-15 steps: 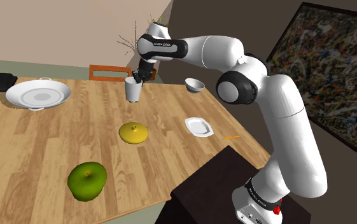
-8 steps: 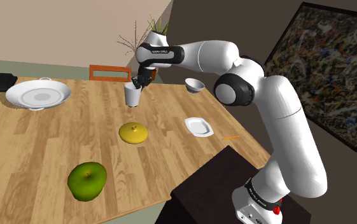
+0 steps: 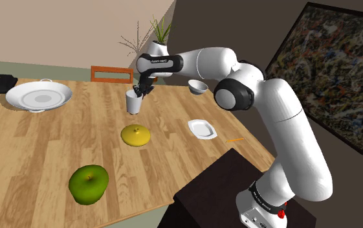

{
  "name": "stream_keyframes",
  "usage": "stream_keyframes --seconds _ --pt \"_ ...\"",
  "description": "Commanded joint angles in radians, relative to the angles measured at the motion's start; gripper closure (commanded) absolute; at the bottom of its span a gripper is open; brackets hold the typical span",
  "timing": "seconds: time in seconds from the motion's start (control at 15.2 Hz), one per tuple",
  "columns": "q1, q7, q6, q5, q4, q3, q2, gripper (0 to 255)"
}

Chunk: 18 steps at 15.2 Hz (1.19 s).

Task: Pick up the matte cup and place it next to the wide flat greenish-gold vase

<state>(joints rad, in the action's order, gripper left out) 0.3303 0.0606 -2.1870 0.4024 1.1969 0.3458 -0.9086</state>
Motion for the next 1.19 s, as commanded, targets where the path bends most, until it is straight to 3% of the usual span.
stream_keyframes --seconds 0.0,0.66,0.73,1.12 --pt "-0.002 0.003 -0.018 0.005 0.002 -0.004 -0.015 255" --pt "-0.004 0.007 -0.037 0.01 0.003 -0.009 -0.033 255" --pt "-0.004 0.007 -0.037 0.01 0.002 -0.009 -0.033 0" --pt "0.0 0.006 -0.024 0.005 0.016 -0.003 -0.007 0"
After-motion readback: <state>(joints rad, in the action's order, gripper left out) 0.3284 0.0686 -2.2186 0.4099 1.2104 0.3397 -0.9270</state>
